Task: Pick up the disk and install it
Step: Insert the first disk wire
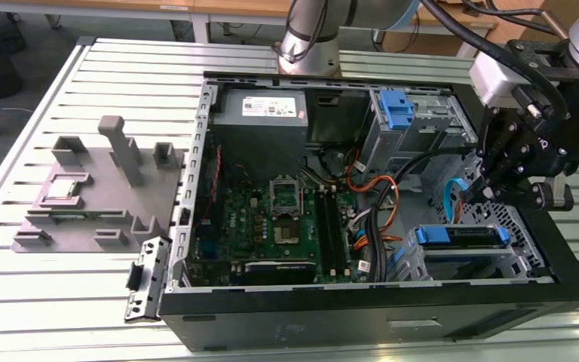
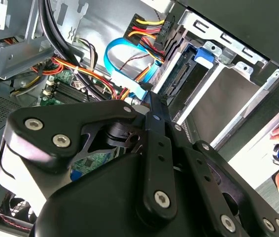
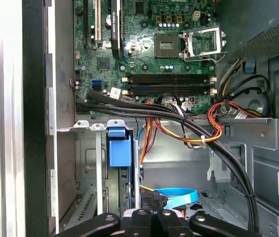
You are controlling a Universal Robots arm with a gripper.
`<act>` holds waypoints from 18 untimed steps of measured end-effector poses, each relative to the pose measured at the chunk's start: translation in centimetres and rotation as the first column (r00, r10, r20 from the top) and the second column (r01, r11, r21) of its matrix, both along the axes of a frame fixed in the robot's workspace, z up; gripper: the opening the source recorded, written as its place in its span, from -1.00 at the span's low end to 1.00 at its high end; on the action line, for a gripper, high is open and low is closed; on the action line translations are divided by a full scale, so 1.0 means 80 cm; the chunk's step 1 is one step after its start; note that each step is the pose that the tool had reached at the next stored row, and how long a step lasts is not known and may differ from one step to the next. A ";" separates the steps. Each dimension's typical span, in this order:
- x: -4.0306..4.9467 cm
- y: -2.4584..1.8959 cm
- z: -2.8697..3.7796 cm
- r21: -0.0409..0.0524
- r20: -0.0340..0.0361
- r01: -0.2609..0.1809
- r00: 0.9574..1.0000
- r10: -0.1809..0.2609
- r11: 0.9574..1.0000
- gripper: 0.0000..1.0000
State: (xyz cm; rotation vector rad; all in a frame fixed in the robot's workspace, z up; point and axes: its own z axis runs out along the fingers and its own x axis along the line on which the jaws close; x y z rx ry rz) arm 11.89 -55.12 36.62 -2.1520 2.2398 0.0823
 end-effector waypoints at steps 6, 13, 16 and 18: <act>0.001 0.0000 0.0043 0.000 -0.001 0.000 1.000 0.000 1.000 -0.80; 0.002 0.0020 0.0018 0.000 -0.001 0.000 1.000 0.000 1.000 -0.80; 0.003 0.0034 -0.0003 0.001 -0.001 0.000 1.000 0.000 1.000 -0.80; 0.003 0.0035 -0.0003 0.000 -0.001 0.000 1.000 0.000 1.000 -0.80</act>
